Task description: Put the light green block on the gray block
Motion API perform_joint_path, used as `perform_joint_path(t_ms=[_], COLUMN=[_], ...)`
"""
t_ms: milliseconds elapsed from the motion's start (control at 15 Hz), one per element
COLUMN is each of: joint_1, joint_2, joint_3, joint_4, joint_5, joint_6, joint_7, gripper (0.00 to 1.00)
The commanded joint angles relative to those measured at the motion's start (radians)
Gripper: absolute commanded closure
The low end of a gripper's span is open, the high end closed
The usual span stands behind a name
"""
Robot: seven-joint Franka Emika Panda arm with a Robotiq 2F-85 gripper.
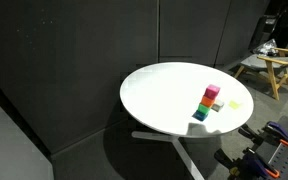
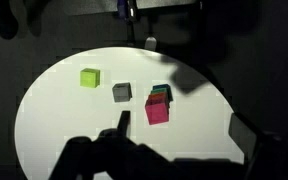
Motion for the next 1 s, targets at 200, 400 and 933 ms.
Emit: perform_joint_path(t_ms=[200,400,933], joint_1=[0.008,0.007,-0.008], joint_2=[0.0,0.005,0.01], joint_3=[-0.006,-0.014,-0.093], joint_4=[0.003,0.008,0.015], joint_5=[-0.004,0.006,0.046], joint_6=[-0.003,0.002,0.032], joint_7=[0.004,0.004,-0.012], gripper=[0.0,0.0,0.0])
